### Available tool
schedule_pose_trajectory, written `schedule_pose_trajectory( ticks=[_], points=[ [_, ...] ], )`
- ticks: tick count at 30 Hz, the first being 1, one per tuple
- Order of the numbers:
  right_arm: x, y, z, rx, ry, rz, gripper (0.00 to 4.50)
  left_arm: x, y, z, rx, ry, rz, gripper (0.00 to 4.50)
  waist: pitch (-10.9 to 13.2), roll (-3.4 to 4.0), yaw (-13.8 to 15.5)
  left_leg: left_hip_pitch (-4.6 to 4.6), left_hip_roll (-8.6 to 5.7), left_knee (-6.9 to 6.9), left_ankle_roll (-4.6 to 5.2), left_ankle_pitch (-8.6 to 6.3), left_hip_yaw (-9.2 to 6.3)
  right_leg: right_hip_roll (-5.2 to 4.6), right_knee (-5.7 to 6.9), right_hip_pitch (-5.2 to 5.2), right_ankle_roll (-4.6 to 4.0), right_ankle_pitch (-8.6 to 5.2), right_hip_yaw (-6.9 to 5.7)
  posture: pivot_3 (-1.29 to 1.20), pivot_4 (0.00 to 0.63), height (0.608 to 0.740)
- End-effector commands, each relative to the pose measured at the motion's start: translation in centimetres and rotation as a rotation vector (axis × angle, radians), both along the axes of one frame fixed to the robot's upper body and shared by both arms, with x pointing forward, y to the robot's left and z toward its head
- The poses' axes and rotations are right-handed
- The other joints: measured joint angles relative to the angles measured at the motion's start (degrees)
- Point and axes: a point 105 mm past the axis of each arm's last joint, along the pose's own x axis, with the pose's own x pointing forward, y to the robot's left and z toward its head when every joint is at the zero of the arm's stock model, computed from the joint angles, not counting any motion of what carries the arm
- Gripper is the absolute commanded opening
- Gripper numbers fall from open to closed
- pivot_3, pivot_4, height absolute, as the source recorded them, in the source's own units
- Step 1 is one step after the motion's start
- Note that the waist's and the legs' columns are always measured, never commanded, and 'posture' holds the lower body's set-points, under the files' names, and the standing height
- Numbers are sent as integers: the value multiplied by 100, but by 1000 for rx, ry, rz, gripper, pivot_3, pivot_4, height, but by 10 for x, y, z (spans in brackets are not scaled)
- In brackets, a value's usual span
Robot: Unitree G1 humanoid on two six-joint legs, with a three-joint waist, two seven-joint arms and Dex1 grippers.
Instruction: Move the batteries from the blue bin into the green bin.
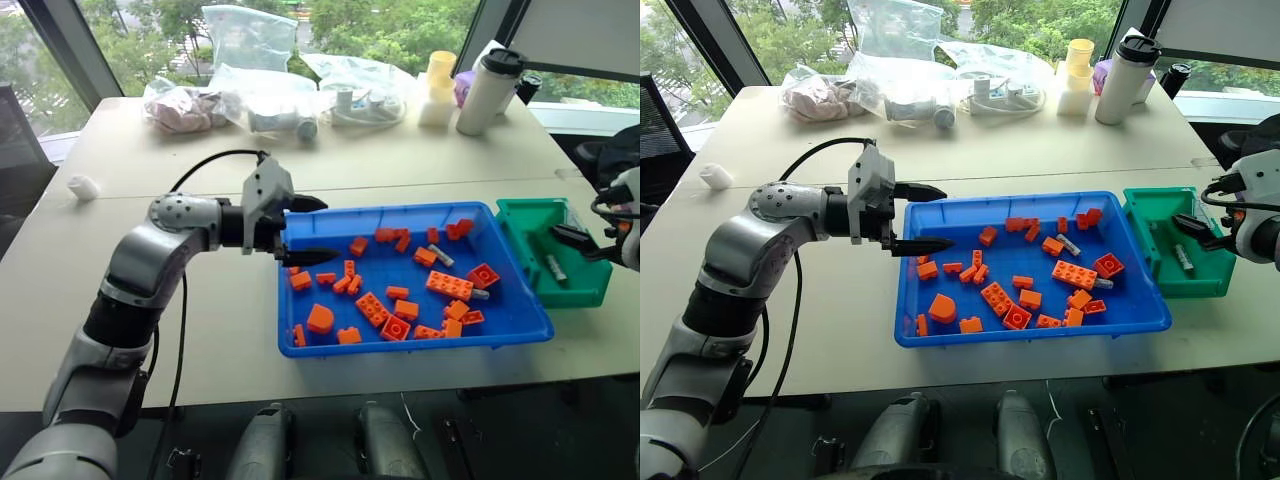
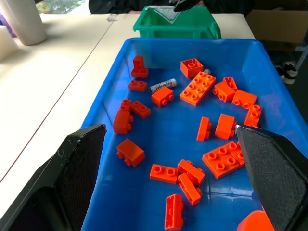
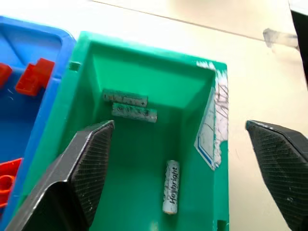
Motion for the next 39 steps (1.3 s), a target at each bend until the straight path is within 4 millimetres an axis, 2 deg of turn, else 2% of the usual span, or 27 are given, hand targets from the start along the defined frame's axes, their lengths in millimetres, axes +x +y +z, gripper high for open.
schedule_pose_trajectory(
  ticks=[1, 4, 10, 13, 18, 24, 30, 39],
  points=[
    [-5, 38, 21, -61, -35, 220, 4454, -9, 7, 7, 22, -34, -13, 4500, 0, 1, -2, 0, 0, 0, 0, 0, 0, 0, 0, -1, 0, 0, 0, 0, 150, 740],
    [-12, 66, 13, -94, 18, 389, 4454, -11, 13, 5, 45, -38, -1, 4500, 1, 1, 6, 0, 0, -1, 0, 0, -1, -2, -1, 0, 0, 0, -1, 0, 150, 740],
    [-20, 94, 0, -74, 88, 573, 4454, -14, 14, 2, 51, -36, 11, 4500, 2, -1, 33, -1, -4, 6, 0, 0, -5, -8, -7, 9, 1, 0, -6, 0, 150, 740],
    [-14, 108, -5, -105, 93, 618, 4454, -16, 13, 0, 58, -34, 16, 4500, 2, -1, 11, 0, -3, 6, 0, 0, -6, -8, -6, 8, 1, 0, -6, 0, 150, 740],
    [18, 109, -19, -100, 83, 529, 4454, -15, 10, -3, 65, -40, 19, 4500, 2, -1, -6, 2, 0, 5, 0, 0, -6, -6, -4, 5, 1, 0, -5, 0, 150, 740],
    [36, 104, -41, -60, 152, 468, 4454, -12, 9, -6, 77, -44, 22, 4500, 3, -1, 44, -6, -9, 6, -1, 0, -8, -14, -8, 3, 1, 0, -8, 0, 150, 740],
    [39, 107, -50, -44, 203, 456, 4454, -10, 10, -7, 75, -59, 38, 4500, 3, -1, 14, -6, -8, 5, -1, 0, -7, -12, -6, 0, 1, 0, -7, 0, 150, 740],
    [41, 101, -64, -88, 256, 464, 4454, -11, 8, -7, 76, -56, 35, 4500, 3, -1, 14, -6, -9, 5, -1, 0, -6, -13, -7, 0, 1, 0, -7, 0, 150, 740]
  ],
)
